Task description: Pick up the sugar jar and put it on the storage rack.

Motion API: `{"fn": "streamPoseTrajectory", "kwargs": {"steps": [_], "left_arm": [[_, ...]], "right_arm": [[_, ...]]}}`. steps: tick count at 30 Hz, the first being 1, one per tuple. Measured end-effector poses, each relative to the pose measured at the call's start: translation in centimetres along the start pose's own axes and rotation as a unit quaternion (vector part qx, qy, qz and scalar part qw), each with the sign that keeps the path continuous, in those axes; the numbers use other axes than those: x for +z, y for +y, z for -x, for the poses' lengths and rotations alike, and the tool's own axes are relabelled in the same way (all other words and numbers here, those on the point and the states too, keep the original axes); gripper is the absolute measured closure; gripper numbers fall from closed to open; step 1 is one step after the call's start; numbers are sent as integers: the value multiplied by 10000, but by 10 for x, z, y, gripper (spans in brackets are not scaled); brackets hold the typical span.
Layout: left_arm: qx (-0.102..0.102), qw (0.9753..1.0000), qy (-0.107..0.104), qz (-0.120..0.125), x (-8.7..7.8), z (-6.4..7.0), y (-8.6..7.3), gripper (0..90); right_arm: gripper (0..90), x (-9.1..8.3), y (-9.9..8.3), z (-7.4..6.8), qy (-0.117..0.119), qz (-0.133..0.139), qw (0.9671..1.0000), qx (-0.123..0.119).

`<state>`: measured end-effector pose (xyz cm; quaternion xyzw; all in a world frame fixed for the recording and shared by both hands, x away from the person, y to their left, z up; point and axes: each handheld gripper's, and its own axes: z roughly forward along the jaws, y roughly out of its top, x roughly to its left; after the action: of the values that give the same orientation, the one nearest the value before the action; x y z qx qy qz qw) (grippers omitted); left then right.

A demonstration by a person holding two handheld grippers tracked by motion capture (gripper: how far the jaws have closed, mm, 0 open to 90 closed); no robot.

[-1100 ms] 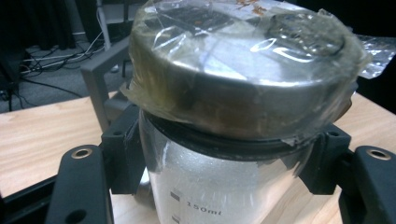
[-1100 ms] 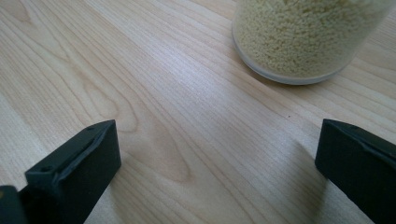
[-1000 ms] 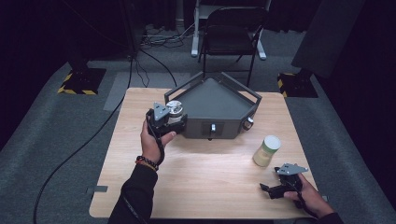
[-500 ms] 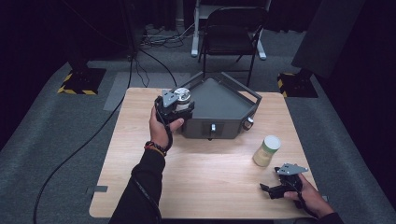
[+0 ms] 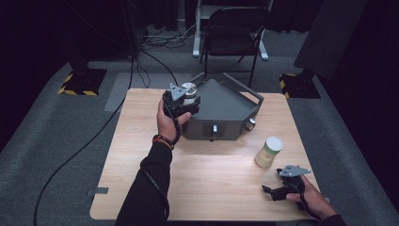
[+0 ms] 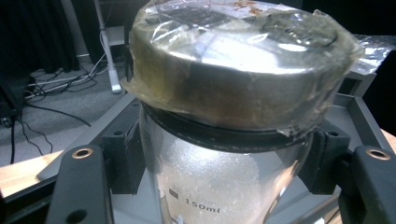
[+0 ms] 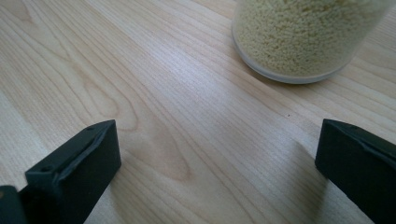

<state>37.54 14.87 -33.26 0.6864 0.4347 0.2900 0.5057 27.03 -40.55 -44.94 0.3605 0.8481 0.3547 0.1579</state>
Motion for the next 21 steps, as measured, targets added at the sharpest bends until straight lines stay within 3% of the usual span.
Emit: {"fn": "streamPoseTrajectory", "kwargs": {"steps": [8,16,21], "left_arm": [[82,9999,-45,-83,18,2,8,301],[66,9997,74,-203,32,5,8,302],[191,9992,86,-350,40,9,6,302]], "right_arm": [[0,0,0,0,10,3,10000,-2],[0,0,0,0,9,5,10000,-5],[0,0,0,1,10,5,10000,-6]]}}
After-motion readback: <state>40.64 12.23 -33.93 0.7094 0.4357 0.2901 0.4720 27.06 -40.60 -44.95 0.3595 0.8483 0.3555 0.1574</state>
